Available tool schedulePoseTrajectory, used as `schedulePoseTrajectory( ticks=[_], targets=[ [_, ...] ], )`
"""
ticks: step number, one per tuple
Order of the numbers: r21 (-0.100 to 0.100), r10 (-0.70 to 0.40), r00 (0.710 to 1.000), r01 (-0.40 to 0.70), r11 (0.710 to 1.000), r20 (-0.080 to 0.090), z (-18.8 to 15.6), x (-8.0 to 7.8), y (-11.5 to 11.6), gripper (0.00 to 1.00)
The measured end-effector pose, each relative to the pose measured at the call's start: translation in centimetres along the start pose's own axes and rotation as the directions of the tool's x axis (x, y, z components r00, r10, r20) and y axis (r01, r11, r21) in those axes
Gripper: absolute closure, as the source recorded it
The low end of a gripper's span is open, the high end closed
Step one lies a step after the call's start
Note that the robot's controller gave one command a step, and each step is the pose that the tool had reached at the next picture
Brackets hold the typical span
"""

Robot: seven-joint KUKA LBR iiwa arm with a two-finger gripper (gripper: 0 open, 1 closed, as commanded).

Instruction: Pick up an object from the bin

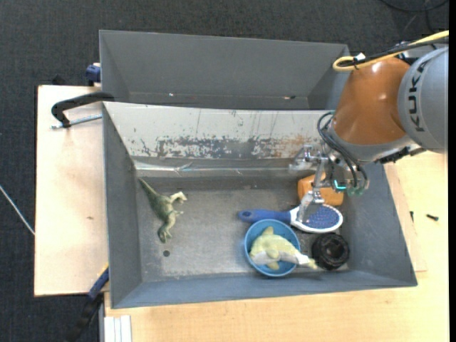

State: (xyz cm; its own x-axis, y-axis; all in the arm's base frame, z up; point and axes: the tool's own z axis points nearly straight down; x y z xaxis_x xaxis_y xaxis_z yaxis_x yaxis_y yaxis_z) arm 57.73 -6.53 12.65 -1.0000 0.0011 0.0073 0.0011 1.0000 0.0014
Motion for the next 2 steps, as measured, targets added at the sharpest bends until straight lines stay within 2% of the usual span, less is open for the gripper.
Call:
schedulePoseTrajectory(
  ticks=[1, 2],
  targets=[
    [-0.009, 0.399, 0.917, -0.399, 0.917, 0.006, 2.6, 0.1, -2.1, 0.00],
    [-0.012, 0.602, 0.798, -0.602, 0.798, 0.018, 3.4, 5.5, -1.0, 0.00]
  ],
)
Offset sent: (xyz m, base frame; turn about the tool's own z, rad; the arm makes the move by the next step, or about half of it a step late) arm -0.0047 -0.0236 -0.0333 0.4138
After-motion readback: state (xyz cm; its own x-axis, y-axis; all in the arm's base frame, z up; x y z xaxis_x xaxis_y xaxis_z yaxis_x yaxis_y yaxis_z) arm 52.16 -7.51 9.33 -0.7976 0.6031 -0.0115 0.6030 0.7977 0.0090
